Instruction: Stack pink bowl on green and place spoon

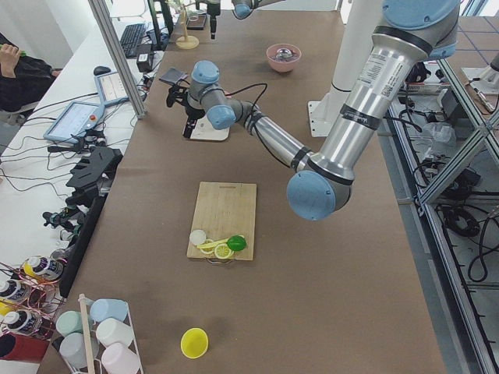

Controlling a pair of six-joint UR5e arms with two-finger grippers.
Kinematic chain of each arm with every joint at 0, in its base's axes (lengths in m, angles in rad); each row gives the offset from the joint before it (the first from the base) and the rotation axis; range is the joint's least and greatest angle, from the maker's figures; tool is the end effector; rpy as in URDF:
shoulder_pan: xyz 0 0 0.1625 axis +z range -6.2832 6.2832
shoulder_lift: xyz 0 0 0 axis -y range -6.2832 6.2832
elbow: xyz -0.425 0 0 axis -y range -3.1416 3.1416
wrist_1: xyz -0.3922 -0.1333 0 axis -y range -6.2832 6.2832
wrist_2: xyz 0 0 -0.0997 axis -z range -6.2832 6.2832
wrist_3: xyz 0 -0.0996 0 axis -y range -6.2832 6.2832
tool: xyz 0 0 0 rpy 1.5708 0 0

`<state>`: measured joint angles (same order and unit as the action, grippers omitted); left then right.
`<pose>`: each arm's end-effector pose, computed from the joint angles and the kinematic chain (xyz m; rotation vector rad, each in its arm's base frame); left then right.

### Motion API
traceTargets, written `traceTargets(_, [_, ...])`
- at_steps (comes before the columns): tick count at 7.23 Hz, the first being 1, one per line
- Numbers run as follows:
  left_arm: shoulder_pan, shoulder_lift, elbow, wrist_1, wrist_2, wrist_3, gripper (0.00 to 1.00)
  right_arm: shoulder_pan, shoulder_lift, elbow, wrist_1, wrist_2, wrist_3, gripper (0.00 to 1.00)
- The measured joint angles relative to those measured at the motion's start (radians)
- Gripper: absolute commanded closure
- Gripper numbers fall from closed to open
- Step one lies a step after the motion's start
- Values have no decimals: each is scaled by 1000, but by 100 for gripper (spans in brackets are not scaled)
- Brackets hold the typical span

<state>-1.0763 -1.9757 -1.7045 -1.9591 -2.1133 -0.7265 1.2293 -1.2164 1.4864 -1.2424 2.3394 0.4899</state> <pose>0.2279 -0.5953 0.3234 0.4507 0.9271 0.0402 -0.1567 -0.6322 0.4595 0.2186 -0.9093 -0.0924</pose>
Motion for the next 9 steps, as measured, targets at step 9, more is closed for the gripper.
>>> traceTargets(9, [-517,464,50,29,-150,590,2,325,-196,62,-304,25,-414,0])
